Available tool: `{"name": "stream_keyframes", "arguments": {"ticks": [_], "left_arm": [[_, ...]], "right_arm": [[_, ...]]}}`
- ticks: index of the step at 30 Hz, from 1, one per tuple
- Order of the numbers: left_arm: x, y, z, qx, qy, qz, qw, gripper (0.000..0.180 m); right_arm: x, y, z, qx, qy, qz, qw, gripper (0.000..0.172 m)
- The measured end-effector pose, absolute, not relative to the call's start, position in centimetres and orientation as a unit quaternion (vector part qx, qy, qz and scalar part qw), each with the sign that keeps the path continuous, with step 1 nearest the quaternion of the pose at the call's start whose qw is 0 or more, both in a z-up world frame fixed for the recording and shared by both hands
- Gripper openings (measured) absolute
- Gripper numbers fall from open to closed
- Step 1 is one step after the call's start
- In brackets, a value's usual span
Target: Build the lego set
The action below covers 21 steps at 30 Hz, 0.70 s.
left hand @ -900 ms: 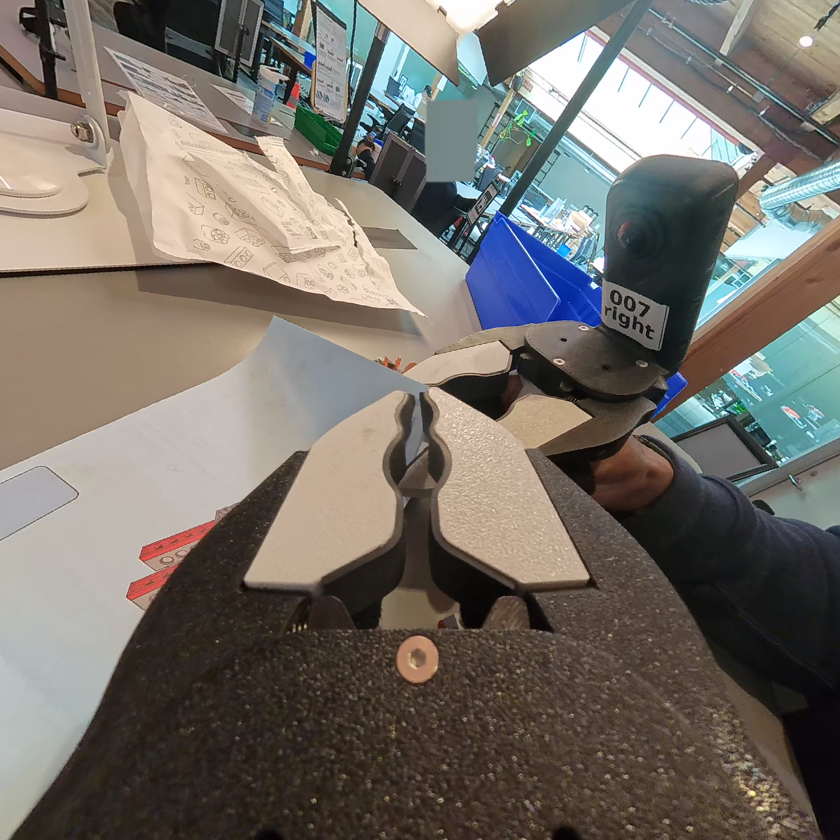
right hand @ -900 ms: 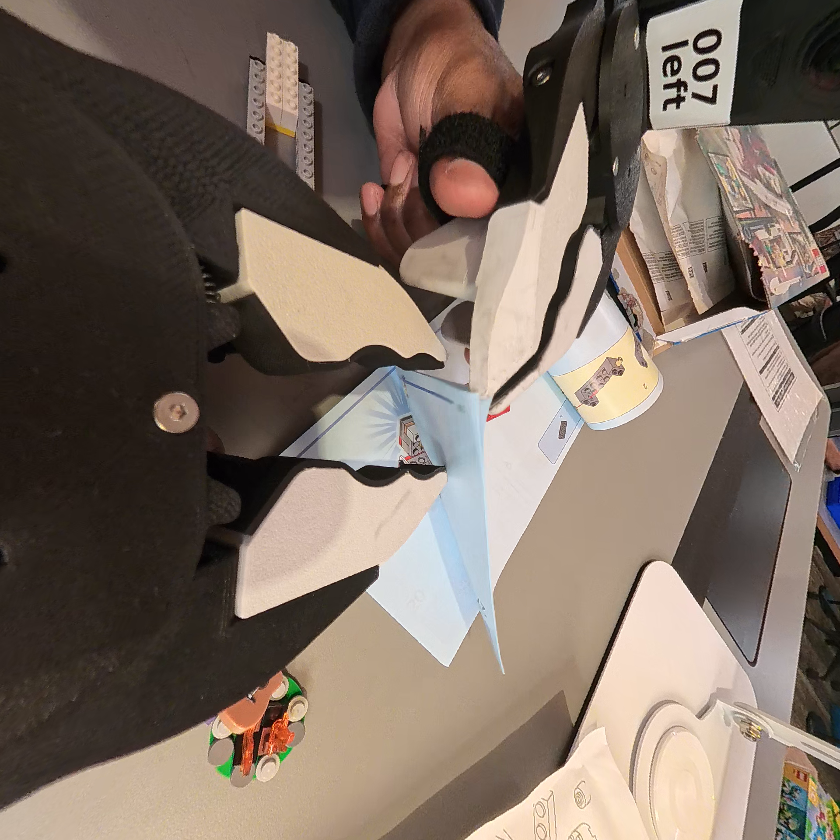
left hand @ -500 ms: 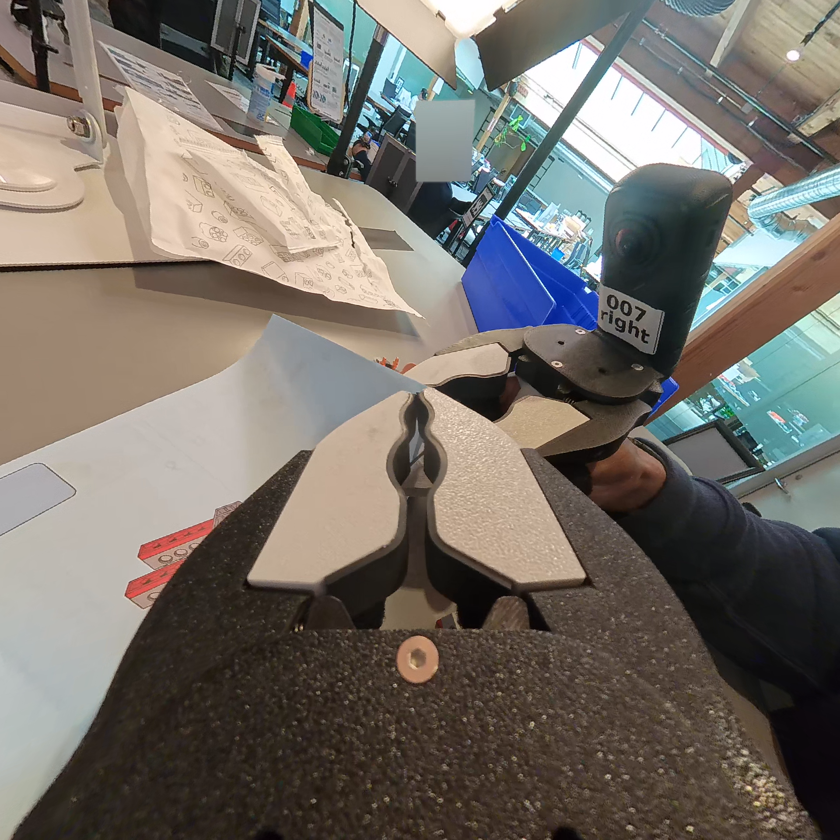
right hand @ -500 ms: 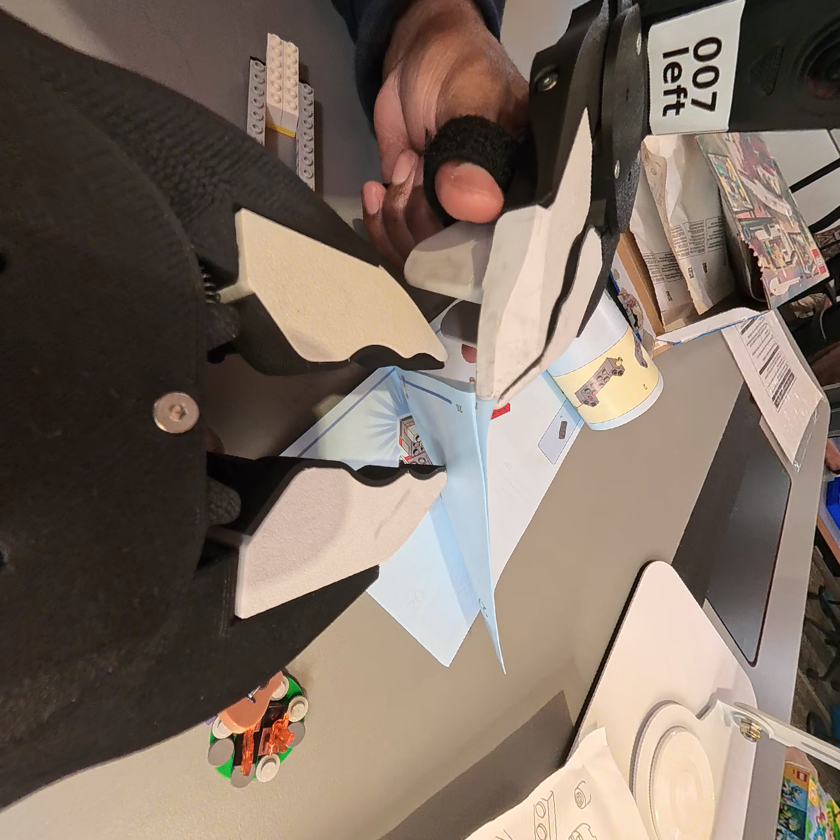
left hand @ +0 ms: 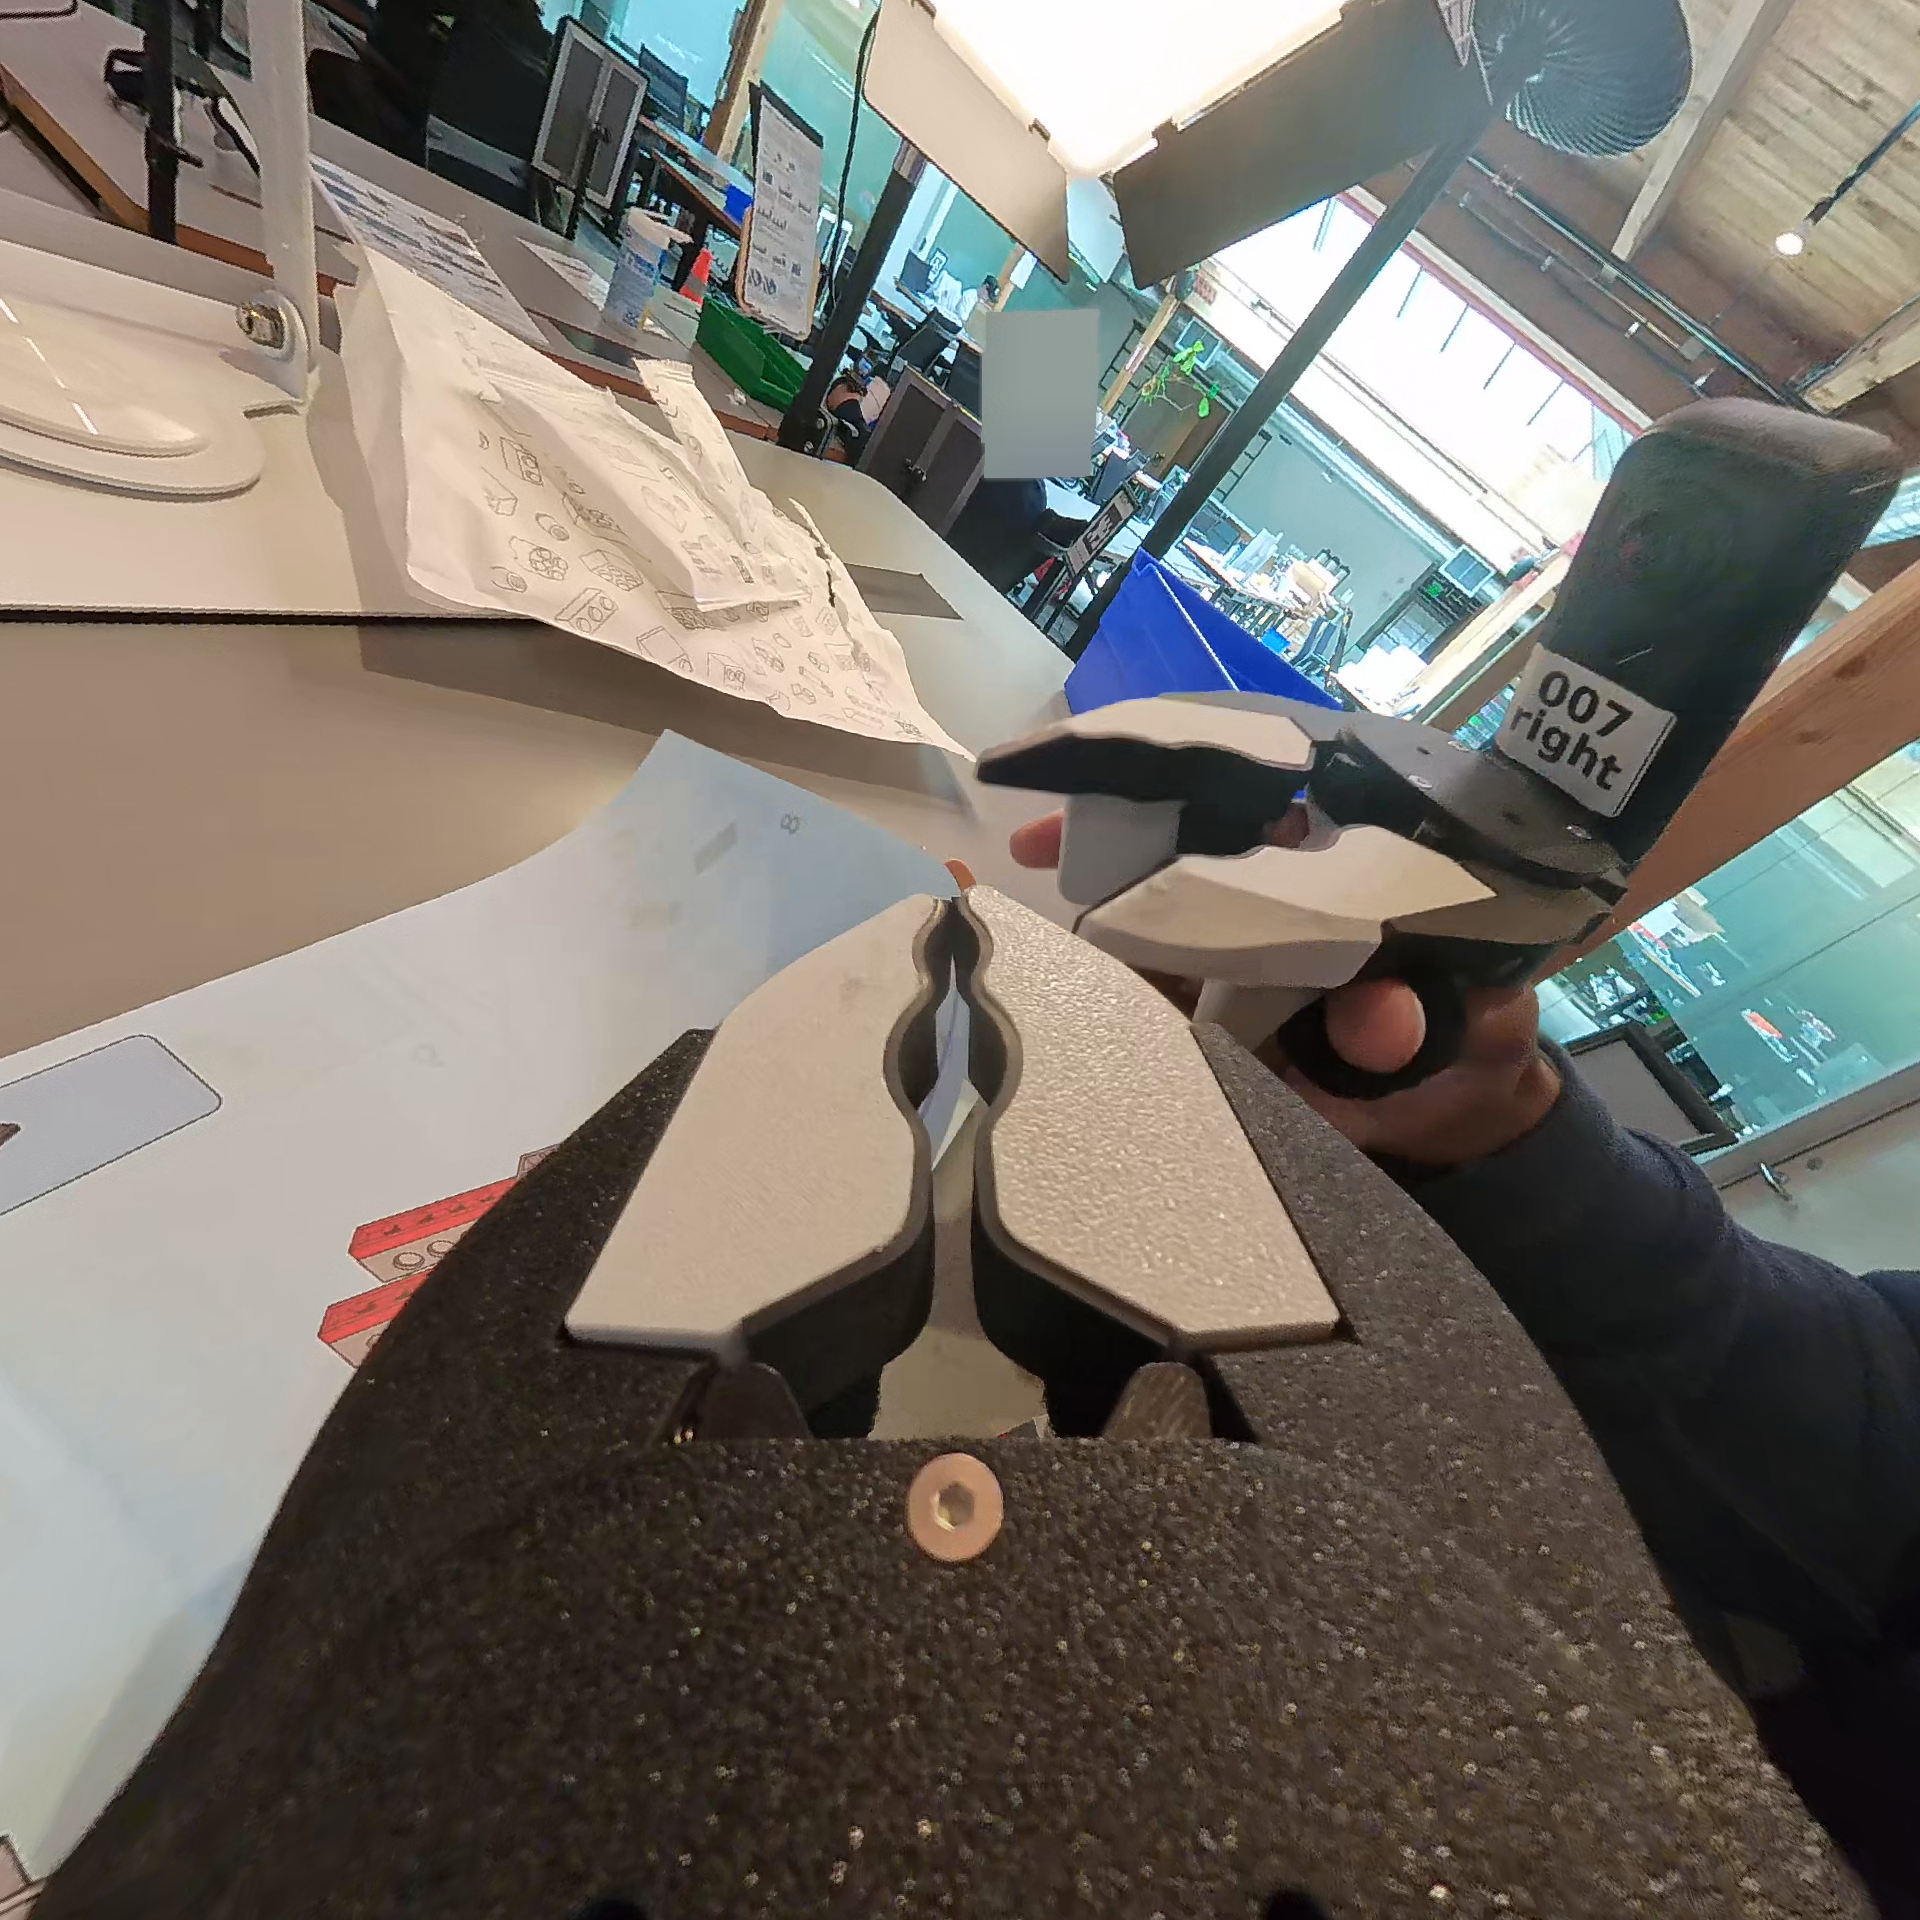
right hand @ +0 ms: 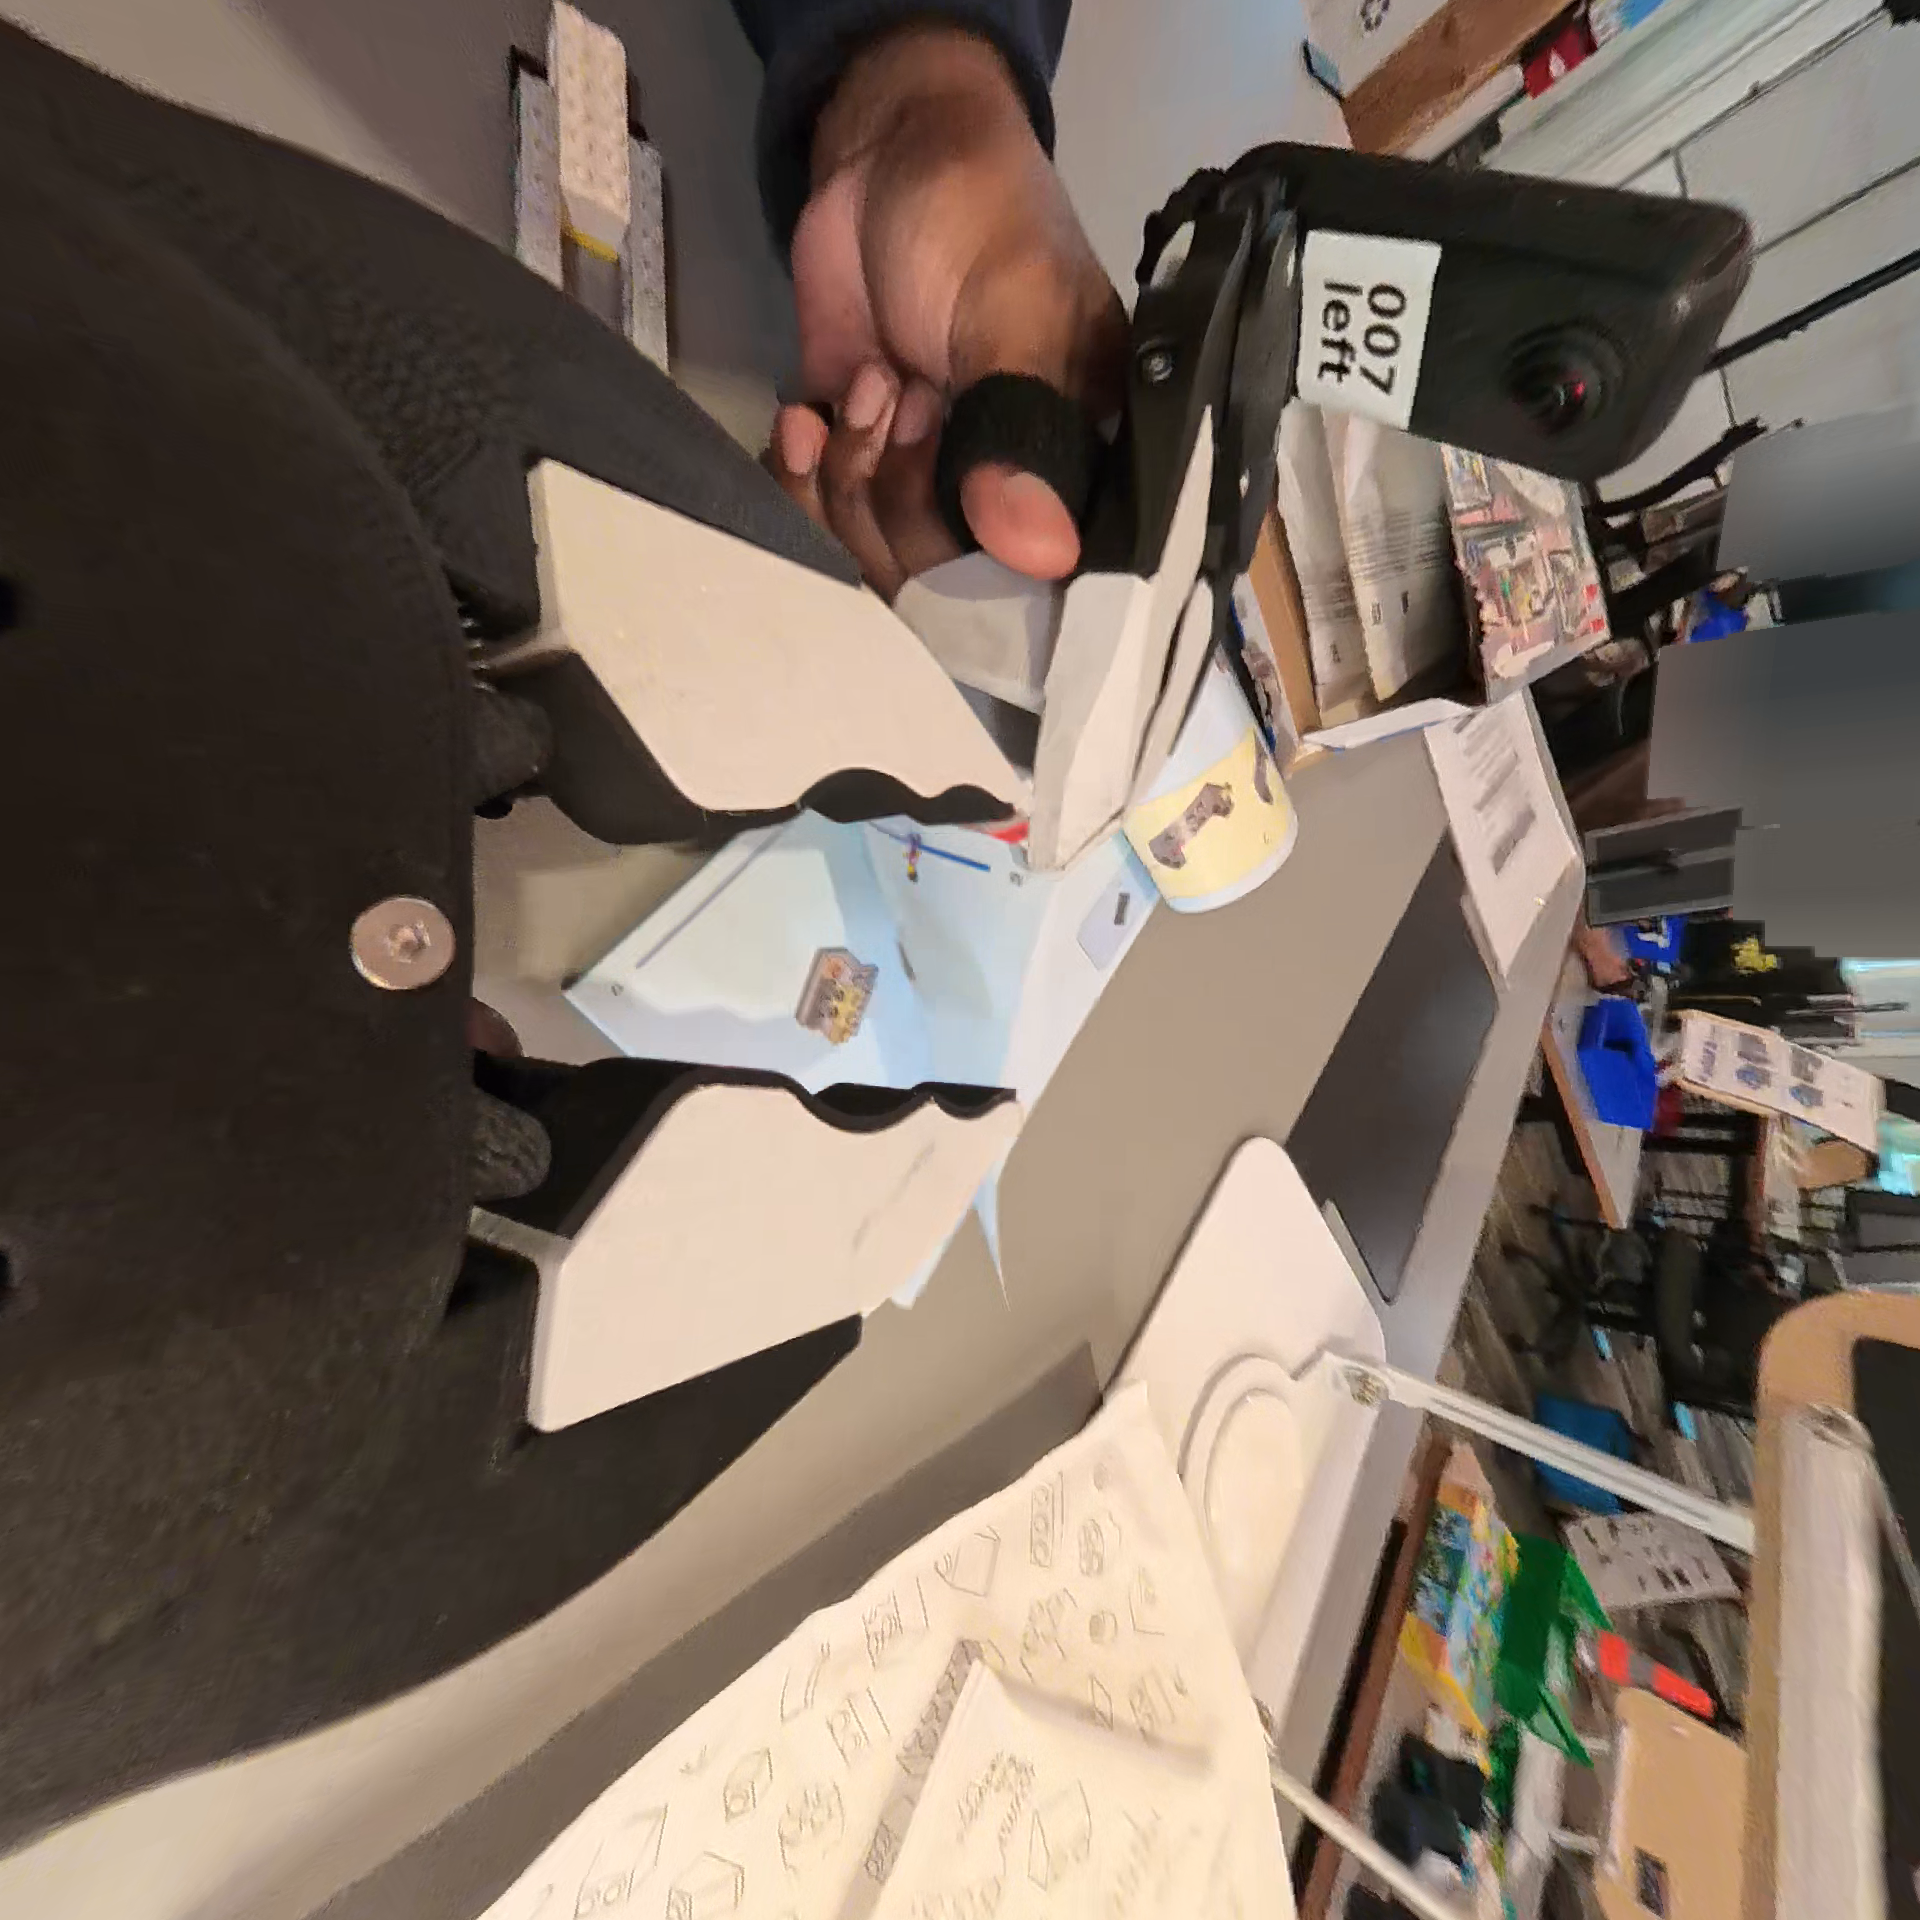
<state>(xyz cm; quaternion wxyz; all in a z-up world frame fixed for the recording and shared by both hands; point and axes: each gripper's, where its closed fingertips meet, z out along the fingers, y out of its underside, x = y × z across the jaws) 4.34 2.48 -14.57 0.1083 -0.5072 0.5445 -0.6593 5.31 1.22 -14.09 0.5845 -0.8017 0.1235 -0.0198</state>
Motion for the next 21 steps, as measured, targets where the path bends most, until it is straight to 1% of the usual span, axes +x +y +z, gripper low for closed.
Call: {"name": "stream_keyframes", "arguments": {"ticks": [3, 5, 10, 15, 19, 21], "left_arm": [[4.3, 2.4, -14.4, -0.504, 0.544, -0.662, 0.11, 0.0], [4.2, 2.2, -14.2, -0.496, 0.547, -0.666, 0.108, 0.001], [4.0, 2.3, -12.9, -0.478, 0.53, -0.693, 0.103, 0.013], [3.8, 3.5, -11.6, -0.475, 0.511, -0.706, 0.121, 0.014], [3.5, 3.2, -11.3, -0.469, 0.512, -0.713, 0.094, 0.017], [3.5, 2.8, -11.5, -0.465, 0.527, -0.706, 0.081, 0.024]], "right_arm": [[4.0, 2.1, -16.3, -0.832, 0.136, 0.021, 0.538, 0.049], [3.5, 2.4, -17.6, -0.847, 0.145, 0.032, 0.511, 0.053], [3.0, 2.4, -19.9, -0.859, 0.178, 0.087, 0.472, 0.054], [3.0, 2.3, -19.4, -0.84, 0.192, 0.138, 0.489, 0.053], [2.9, 2.4, -18.6, -0.824, 0.186, 0.164, 0.51, 0.057], [2.9, 2.5, -18.7, -0.826, 0.183, 0.157, 0.509, 0.059]]}}
